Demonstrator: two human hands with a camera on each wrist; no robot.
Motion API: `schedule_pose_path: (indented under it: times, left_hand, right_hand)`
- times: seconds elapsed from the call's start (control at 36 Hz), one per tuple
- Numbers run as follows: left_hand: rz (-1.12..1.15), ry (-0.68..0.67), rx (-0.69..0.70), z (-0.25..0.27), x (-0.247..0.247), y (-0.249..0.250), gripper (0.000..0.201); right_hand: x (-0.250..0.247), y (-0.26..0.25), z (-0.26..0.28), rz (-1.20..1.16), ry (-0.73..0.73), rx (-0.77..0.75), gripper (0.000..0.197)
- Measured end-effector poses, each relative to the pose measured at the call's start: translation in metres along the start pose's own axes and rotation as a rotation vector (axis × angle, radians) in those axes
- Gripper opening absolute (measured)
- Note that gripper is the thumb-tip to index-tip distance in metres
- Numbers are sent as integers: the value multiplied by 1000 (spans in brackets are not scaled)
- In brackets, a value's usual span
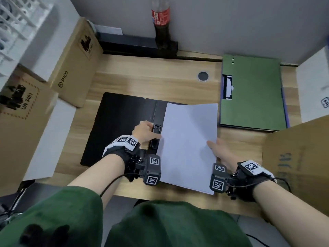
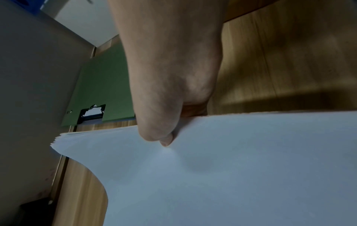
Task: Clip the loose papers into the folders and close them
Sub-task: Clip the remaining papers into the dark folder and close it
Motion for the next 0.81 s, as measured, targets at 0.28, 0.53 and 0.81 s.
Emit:
schedule_pose_path:
  times: [0.28, 0.53, 0.81]
  left_hand:
    - [-228, 72, 42, -9, 10, 16, 51]
    - [-102, 84, 98, -2, -3, 17, 42]
    - [125, 27, 63, 3, -4, 12, 32]
  right_hand:
    - [-16, 20, 7, 64, -15, 14, 36]
    - [-9, 25, -17, 126, 5, -29, 47]
    - [1, -3, 3, 81, 35, -106, 24]
Point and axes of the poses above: each hand's wrist, its own z-axis away from the middle knuckle, its own x-axis out of the palm, y = z × x, the point moved 10 cm from there along -z, towards the middle knuckle, and after that the axes turned 12 degrees about x, right-handed, at the moved point
